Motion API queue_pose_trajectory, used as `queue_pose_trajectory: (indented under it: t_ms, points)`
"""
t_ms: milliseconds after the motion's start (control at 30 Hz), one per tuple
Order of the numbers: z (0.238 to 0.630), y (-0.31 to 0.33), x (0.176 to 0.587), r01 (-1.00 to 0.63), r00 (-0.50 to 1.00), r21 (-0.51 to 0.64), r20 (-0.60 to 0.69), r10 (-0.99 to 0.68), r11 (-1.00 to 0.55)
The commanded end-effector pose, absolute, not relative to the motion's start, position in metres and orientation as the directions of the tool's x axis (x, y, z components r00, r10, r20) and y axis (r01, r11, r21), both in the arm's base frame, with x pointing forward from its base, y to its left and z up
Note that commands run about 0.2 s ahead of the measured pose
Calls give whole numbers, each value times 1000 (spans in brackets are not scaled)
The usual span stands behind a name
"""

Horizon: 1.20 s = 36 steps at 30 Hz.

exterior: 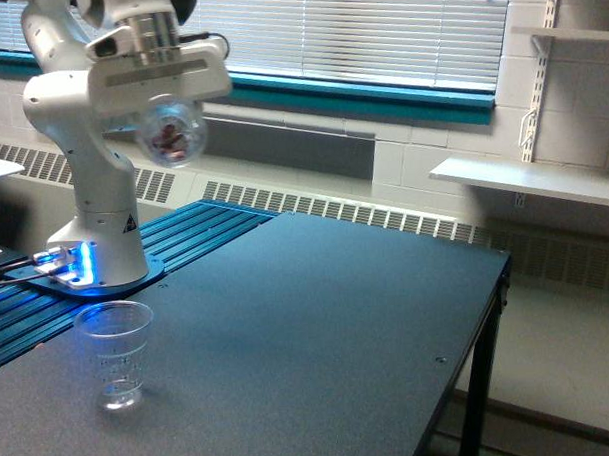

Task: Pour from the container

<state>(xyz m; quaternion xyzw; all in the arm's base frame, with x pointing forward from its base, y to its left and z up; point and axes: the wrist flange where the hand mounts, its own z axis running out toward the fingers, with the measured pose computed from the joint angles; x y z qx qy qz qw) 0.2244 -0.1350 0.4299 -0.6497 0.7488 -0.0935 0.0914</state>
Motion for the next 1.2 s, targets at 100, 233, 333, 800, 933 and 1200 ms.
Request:
queue_pose_trajectory:
  t_ms: [100, 233, 333, 800, 933, 1200]
  points:
    - [406, -153, 198, -945, -280, -160, -51, -959, 285]
    - [399, -159, 195, -957, -256, -128, -57, -965, 262]
    - [394, -165, 200, -959, -247, -127, -70, -966, 254]
    - [368, -194, 215, -952, -288, -72, -108, -952, 296]
    - [361, -203, 215, -949, -300, -63, -119, -947, 308]
    - [351, -220, 214, -939, -335, -42, -133, -933, 343]
